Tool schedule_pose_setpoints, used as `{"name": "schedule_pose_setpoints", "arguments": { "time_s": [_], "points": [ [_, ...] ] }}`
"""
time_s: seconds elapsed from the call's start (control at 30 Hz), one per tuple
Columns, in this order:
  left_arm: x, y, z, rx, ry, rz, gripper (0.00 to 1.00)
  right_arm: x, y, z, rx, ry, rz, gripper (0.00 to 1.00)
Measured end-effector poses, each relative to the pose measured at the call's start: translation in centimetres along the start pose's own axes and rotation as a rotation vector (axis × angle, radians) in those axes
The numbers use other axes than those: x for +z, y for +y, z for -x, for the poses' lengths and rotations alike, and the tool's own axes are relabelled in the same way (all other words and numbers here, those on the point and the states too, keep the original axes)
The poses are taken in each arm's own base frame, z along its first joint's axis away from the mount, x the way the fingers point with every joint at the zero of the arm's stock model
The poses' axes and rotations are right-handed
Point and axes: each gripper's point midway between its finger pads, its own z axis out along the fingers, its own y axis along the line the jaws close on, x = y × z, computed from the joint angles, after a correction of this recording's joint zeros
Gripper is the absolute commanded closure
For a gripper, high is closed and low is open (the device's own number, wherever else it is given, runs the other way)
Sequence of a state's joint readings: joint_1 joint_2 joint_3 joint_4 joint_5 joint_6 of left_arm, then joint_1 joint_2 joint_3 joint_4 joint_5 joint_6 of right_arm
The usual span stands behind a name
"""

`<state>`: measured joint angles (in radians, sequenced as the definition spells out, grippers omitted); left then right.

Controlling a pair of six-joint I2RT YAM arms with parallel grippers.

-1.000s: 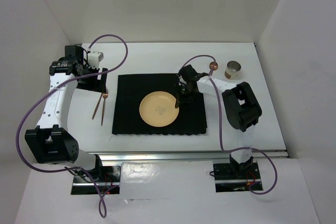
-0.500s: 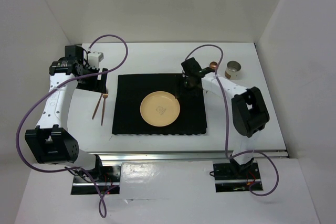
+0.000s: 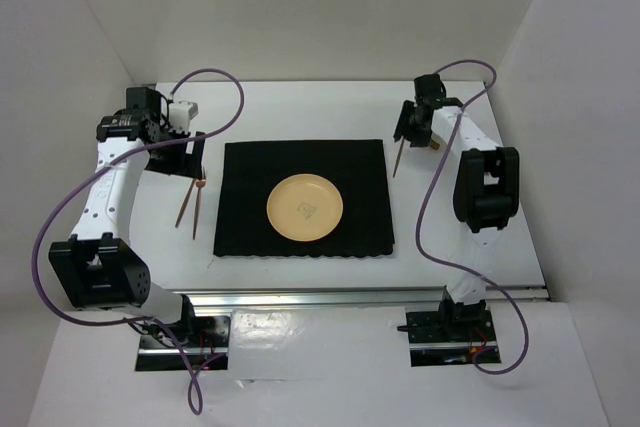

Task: Set the dinner table for one person

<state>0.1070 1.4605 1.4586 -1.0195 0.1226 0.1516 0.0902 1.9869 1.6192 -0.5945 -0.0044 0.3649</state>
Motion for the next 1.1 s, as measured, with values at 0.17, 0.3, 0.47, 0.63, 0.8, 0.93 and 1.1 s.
{"name": "schedule_pose_setpoints", "arguments": {
  "time_s": [0.17, 0.3, 0.47, 0.63, 0.8, 0.93, 1.1],
  "points": [
    [0.7, 0.4, -0.3, -0.004, 0.029, 0.015, 0.12, 5.0, -0.6, -0.2, -0.031, 0.049, -0.062, 0.43],
    [1.0, 0.7, -0.7, -0.005, 0.048, 0.029, 0.12, 8.4, -1.5, 0.5, -0.052, 0.052, -0.142, 0.42],
    [1.1, 0.8, -0.8, -0.005, 0.053, 0.036, 0.12, 8.7, -2.5, 1.1, -0.065, 0.037, -0.205, 0.49],
    [1.7, 0.9, -1.0, -0.008, 0.073, 0.032, 0.12, 9.0, -2.8, 0.5, -0.086, 0.043, -0.21, 1.0],
    [2.0, 0.9, -1.1, -0.009, 0.082, 0.03, 0.12, 8.9, -2.9, 0.4, -0.097, 0.027, -0.199, 1.0],
    [2.0, 0.9, -1.1, -0.009, 0.081, 0.03, 0.12, 8.4, -3.0, 0.2, -0.151, 0.019, -0.208, 1.0],
    [2.0, 0.9, -1.1, -0.009, 0.081, 0.029, 0.12, 6.9, -1.8, -0.9, -0.262, 0.024, -0.236, 1.0]
  ]
}}
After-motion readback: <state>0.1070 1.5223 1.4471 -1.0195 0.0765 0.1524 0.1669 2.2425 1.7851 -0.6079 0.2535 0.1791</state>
